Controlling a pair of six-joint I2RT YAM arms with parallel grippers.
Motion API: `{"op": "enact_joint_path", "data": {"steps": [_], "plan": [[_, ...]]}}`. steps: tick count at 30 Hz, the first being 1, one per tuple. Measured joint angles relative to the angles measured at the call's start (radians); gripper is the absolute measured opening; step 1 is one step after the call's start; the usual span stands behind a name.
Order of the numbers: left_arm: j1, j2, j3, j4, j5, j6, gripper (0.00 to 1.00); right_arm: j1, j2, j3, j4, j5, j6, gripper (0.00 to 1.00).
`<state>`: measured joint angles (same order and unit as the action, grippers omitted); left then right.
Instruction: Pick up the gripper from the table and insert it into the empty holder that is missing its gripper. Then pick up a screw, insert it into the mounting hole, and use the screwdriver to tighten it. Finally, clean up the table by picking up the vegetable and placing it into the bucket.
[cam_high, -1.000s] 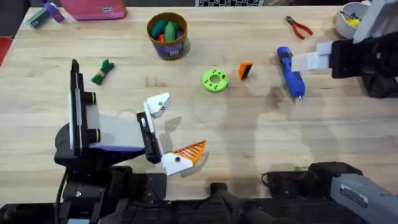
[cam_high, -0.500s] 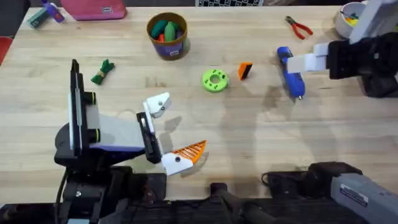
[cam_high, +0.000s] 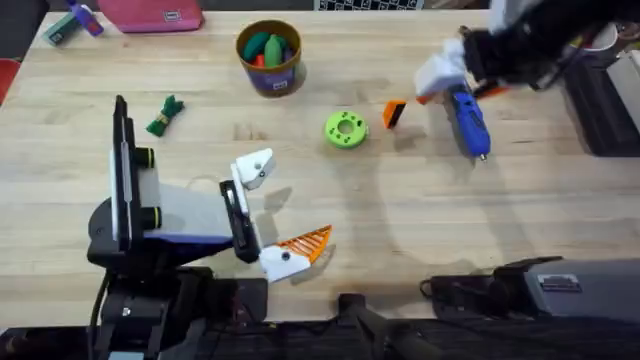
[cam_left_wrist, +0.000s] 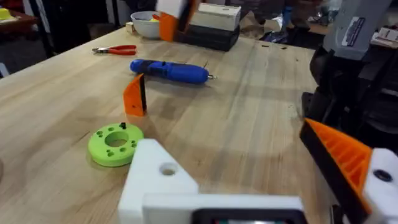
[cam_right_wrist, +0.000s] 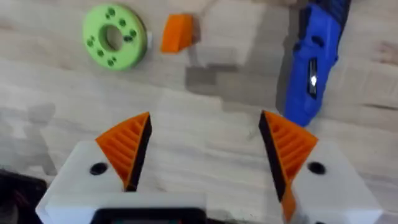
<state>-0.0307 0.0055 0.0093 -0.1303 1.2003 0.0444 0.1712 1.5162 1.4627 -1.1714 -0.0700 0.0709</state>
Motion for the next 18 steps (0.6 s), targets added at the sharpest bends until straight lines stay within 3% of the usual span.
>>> {"op": "enact_joint_path", "data": {"steps": [3,8,18], "plan": [[0.000,0.000,0.000,0.000,0.000,0.000,0.987,0.050,0.057,0.066,0.008,0.016,0.044,0.994],[0.000,0.000,0.000,0.000,0.000,0.000,0.987,0.110,0.133,0.078,0.029,0.025,0.120,0.992],[0.000,0.000,0.000,0.000,0.000,0.000,0.988,0.125,0.292,0.078,0.118,0.032,0.169,0.945]]}}
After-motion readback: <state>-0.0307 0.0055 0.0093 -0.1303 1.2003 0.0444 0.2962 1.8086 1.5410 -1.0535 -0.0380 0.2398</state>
